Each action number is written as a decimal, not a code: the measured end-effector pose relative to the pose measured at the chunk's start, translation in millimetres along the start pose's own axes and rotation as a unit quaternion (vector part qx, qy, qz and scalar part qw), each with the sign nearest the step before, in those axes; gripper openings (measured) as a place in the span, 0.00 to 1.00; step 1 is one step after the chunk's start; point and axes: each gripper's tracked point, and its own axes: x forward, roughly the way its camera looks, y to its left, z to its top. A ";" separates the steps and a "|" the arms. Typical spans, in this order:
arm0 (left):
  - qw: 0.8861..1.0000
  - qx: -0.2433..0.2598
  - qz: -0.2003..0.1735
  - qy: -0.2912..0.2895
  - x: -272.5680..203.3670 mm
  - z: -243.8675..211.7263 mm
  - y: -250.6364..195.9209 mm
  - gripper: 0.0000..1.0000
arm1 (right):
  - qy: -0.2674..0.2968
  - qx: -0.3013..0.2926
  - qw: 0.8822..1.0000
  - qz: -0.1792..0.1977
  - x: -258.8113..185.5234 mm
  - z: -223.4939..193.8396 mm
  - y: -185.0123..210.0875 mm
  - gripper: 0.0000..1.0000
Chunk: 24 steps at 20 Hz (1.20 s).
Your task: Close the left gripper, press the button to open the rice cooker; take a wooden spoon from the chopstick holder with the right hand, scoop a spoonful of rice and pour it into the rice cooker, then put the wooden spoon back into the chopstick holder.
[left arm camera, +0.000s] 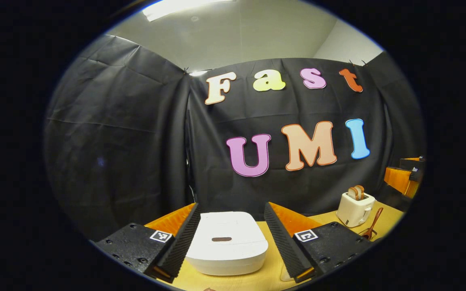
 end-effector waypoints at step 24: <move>0.998 -0.060 -0.006 0.032 30.5 -27.7 25.7 0.00 | -0.001 -0.009 1.000 -0.009 -0.2 -1.5 -1.1 0.99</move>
